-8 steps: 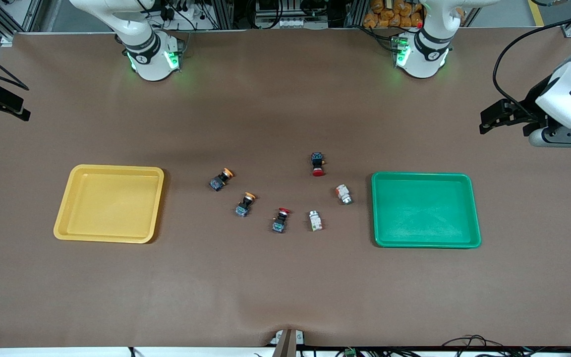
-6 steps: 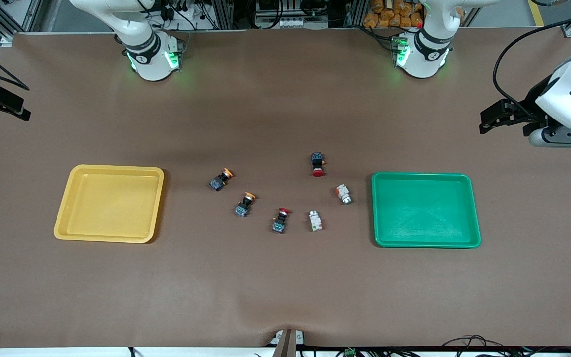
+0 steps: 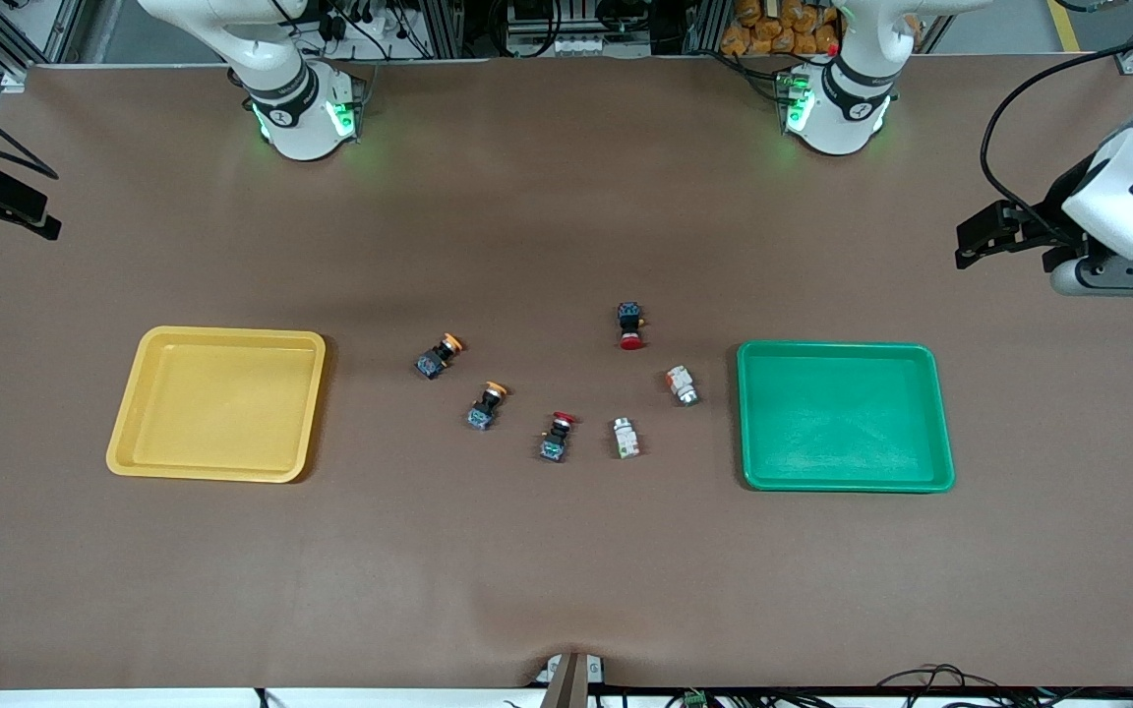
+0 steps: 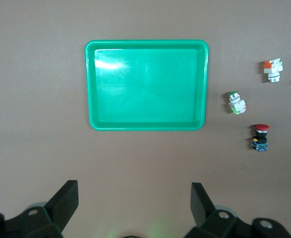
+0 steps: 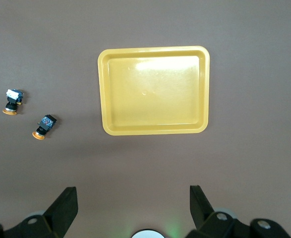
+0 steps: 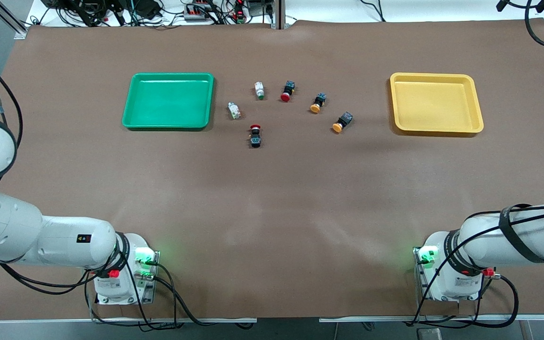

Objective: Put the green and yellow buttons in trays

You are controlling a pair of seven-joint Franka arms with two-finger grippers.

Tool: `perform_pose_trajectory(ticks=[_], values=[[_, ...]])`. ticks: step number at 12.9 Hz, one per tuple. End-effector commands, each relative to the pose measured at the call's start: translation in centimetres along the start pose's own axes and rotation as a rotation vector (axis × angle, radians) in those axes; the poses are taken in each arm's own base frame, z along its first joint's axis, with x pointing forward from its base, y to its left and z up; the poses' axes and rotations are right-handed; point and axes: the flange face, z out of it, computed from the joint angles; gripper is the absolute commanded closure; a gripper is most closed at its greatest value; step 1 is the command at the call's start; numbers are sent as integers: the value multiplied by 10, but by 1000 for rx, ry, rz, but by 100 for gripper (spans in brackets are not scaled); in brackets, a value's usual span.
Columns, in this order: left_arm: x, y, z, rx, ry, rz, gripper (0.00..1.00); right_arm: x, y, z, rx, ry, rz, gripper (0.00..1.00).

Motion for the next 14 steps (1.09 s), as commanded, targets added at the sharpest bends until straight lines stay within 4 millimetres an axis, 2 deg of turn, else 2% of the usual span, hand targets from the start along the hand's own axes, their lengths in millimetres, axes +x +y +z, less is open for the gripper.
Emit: perform_pose_trajectory(ticks=[1,2,5,7,9,10,11,12,14], values=[[19,4,22,26,-38,7,0,-1,0,-2,-6,1,-7,0],[29,3,39,52,-63,10,0,-1,0,-2,-6,1,-7,0],[64,11,71,79,-75,16,0,3,-1,1,-2,4,3,0],[83,15,91,52,-40,5,0,19,-12,23,-7,-34,-11,0],[103,20,122,-12,-26,-12,0,39,-35,51,-20,-79,-46,0],[113,29,139,-19,-15,-12,0,51,-39,62,-23,-94,-52,0],[118,65,155,-16,5,-10,0,63,-48,75,-27,-103,-66,0],[121,92,171,-14,17,-72,0,75,-60,90,-32,-112,-84,0],[127,126,201,-33,28,-188,0,97,-86,129,-43,-124,-120,0]])
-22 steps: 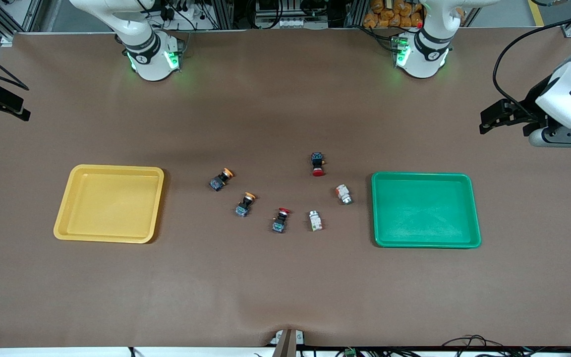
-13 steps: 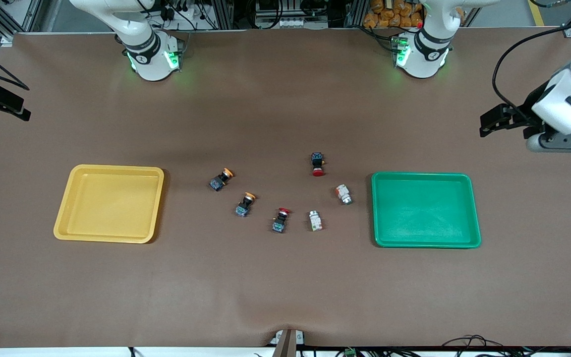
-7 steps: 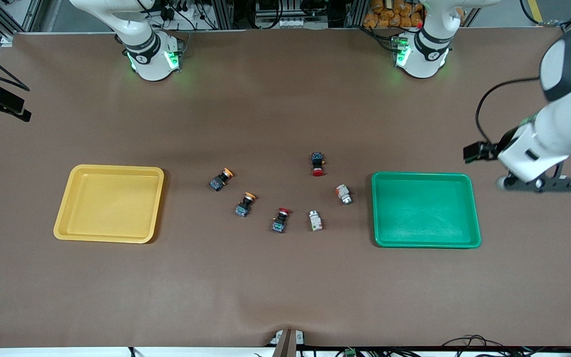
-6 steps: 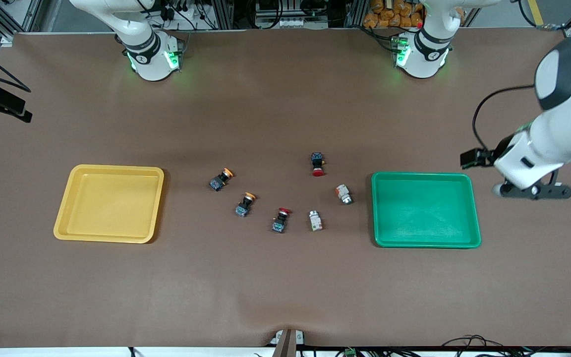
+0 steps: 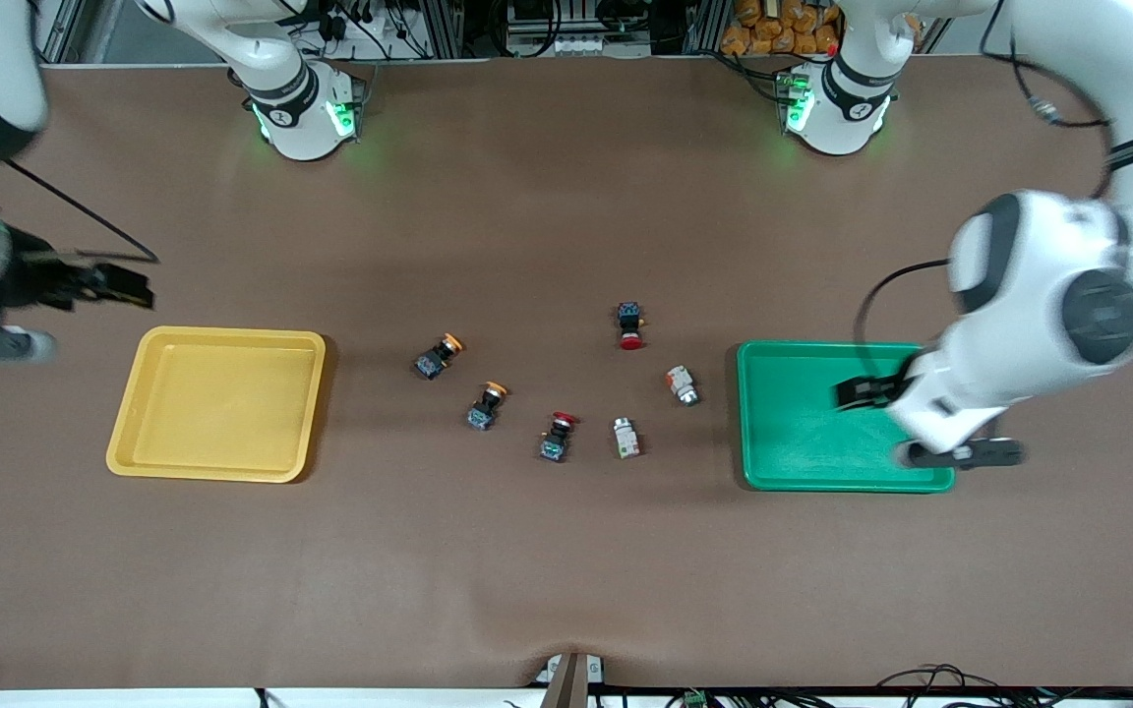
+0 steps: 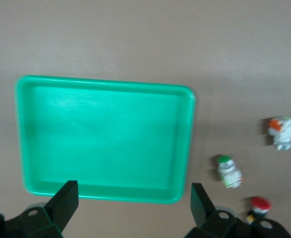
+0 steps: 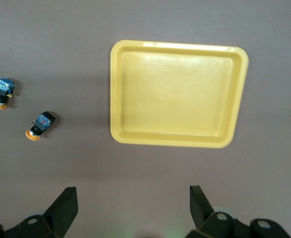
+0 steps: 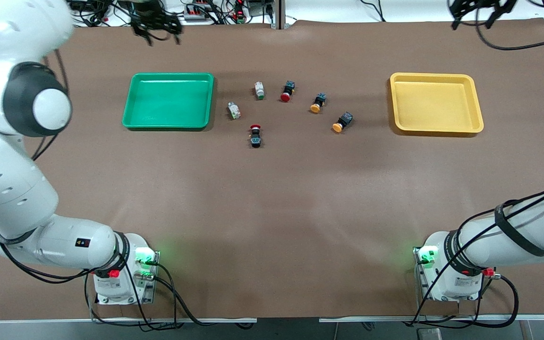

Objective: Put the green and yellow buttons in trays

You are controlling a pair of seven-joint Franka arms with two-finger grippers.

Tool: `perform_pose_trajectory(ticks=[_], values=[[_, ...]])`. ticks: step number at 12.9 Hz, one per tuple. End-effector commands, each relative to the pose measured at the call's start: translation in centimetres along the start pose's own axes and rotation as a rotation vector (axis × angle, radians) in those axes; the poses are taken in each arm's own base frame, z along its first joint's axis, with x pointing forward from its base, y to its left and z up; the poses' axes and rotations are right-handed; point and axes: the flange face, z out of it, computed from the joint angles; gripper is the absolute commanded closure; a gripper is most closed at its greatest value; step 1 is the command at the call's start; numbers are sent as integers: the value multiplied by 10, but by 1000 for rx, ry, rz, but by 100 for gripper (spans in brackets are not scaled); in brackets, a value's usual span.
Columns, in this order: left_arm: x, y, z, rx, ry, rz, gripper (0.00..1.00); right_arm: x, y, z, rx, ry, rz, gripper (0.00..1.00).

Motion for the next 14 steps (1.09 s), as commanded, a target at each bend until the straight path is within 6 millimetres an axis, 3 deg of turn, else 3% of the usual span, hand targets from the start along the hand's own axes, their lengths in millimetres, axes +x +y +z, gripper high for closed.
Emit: perform_pose_trajectory(ticks=[1,4,6,9,10,11,14], values=[[1,54,31,-20,15,-88,0,42,-25,44,-24,-26,-28,0],[-9,105,76,-35,20,-186,0,73,-48,94,-21,-36,-58,0],[-15,123,103,-33,12,-217,0,87,-66,120,-18,-34,-78,0],[-30,123,140,-2,-38,-212,0,104,-101,169,3,-45,-115,0],[-33,126,155,-5,-52,-222,0,100,-119,181,57,-71,-111,0],[-42,139,163,-13,-55,-219,0,98,-122,194,63,-96,-61,0],[-47,142,189,-28,-64,-237,0,91,-130,230,127,-149,56,0]])
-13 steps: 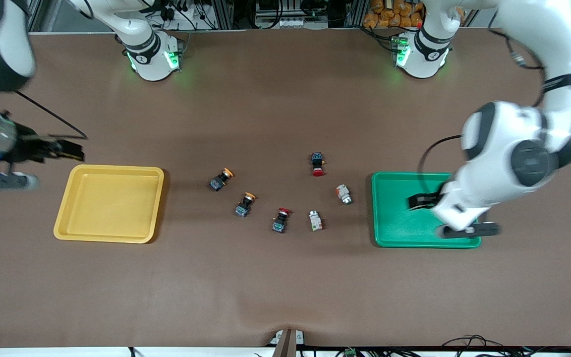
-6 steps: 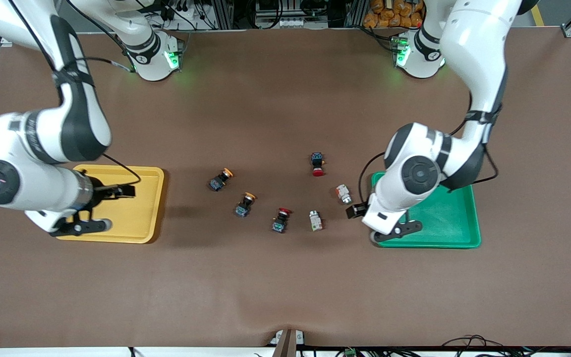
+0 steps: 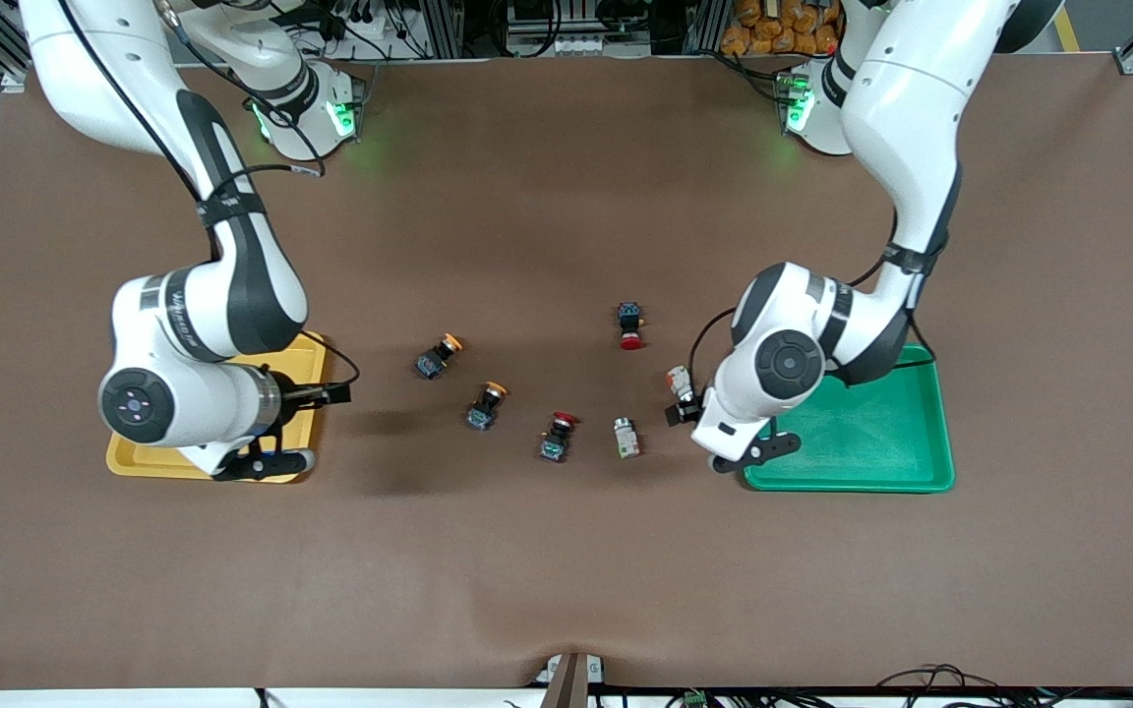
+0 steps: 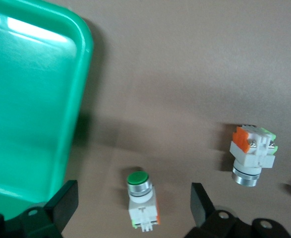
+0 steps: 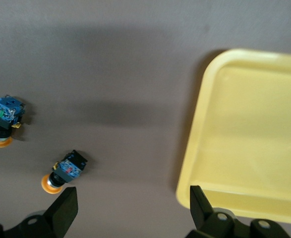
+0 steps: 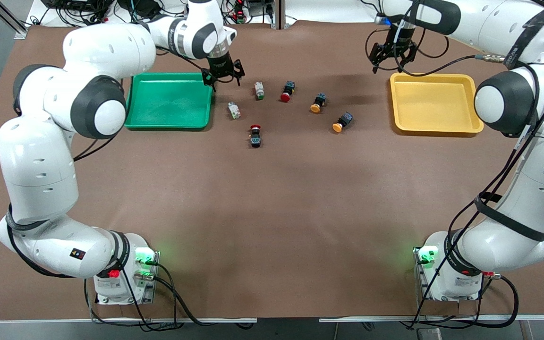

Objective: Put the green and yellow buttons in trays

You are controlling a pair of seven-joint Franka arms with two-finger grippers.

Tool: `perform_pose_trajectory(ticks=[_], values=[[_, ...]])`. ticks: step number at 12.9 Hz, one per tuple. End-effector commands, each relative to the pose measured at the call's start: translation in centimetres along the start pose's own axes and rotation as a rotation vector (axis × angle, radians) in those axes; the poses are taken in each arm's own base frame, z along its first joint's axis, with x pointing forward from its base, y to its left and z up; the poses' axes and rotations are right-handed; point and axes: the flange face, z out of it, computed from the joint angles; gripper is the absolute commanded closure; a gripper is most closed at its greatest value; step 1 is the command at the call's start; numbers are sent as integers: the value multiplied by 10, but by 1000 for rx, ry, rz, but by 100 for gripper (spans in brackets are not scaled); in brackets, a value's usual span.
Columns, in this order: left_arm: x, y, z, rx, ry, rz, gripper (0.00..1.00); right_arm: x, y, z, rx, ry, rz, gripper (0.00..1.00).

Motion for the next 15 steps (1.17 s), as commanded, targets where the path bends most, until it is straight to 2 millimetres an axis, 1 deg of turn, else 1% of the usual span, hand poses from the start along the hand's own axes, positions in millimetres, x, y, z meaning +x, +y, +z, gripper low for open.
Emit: perform_pose_trajectory(ticks=[1,2,3,4,5,6,8,9,10,11,12,13,15], values=[[-7,0,20,-23,9,-21,0,-4,-3,36,71,-3,133,0],[-9,-1,27,-25,9,-23,0,-7,-8,53,67,9,175,0],[-12,-4,35,-16,1,-25,0,-11,-14,64,61,1,217,0],[-19,-5,43,-8,-18,-36,0,-13,-22,67,60,-7,265,0],[-28,-6,50,4,-35,-36,0,-18,-38,73,49,-13,324,0],[-33,-9,55,14,-45,-42,0,-21,-52,75,42,-13,379,0],[-40,-6,60,24,-51,-47,0,-26,-80,83,30,-3,492,0],[-41,-5,61,21,-49,-46,4,-29,-89,87,24,-3,546,0],[-39,-5,59,14,-43,-48,19,-35,-97,96,8,-16,569,0],[-38,-6,59,15,-42,-47,49,-40,-100,111,-13,-35,577,0],[-41,-3,58,15,-41,-36,88,-40,-99,123,-21,-44,579,0],[-42,-2,59,15,-41,-39,100,-39,-95,133,-25,-45,587,0],[-40,-4,57,15,-42,-43,100,-41,-90,146,-20,-34,598,0]])
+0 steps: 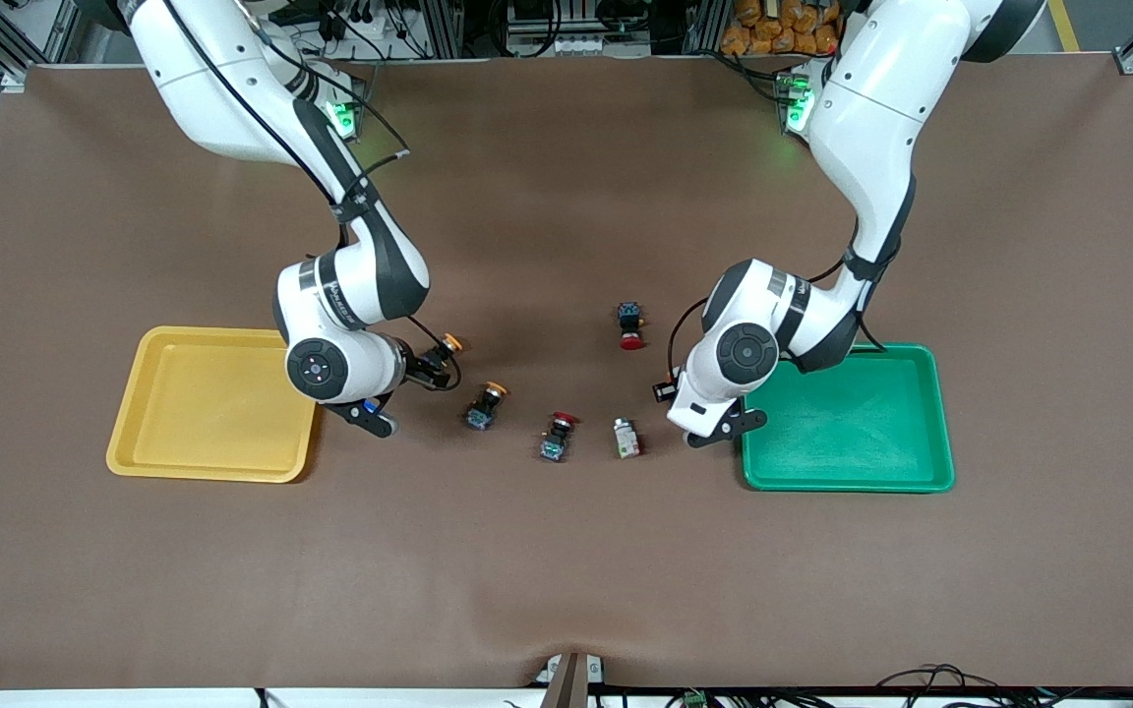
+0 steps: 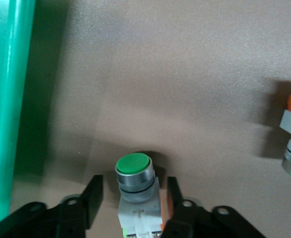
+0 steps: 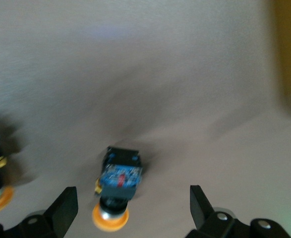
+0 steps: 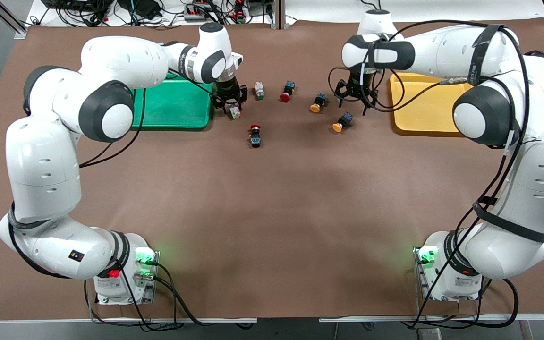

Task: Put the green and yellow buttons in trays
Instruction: 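Carry the green button into the green tray while the right gripper carries yellow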

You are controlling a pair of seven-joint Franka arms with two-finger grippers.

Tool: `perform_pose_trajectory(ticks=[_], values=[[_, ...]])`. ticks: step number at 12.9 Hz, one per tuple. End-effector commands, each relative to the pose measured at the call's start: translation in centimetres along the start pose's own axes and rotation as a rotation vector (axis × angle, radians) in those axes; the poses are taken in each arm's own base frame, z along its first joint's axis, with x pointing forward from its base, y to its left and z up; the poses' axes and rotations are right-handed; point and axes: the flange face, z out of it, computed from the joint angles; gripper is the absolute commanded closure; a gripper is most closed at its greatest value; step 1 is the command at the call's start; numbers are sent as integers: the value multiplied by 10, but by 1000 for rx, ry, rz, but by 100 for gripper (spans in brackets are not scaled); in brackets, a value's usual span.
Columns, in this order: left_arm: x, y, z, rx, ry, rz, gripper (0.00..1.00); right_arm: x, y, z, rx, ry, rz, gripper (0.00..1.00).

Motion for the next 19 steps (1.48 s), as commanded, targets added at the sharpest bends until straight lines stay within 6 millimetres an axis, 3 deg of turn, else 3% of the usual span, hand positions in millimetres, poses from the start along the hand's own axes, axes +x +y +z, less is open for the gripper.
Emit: perform_pose_trajectory(ticks=[1,4,7,8,9,10,13,16,17,18,19], values=[[-5,-2,-12,-12,4,-15,100,-1,6,19,15,7,26,0],[-1,-10,-61,-7,-3,-17,100,-11,-4,34,83,16,50,0],[34,-58,-96,-1,-7,57,100,-16,-8,38,102,-2,61,0],[47,-74,-97,4,-2,77,100,-16,-8,40,97,0,45,22],[64,-96,-96,37,17,126,100,-19,-13,40,106,14,37,72],[80,-118,-94,73,33,164,100,-21,-15,39,110,20,32,100],[92,-131,-64,94,8,169,100,-21,-13,27,119,22,33,100],[97,-132,-49,92,21,174,100,-21,-3,-15,130,23,22,100],[98,-130,-44,90,23,177,65,-12,6,-37,136,42,-2,100],[100,-129,-43,87,25,174,1,2,20,-52,120,50,-37,100],[98,-127,-48,85,32,175,0,21,37,-67,105,51,-70,100]])
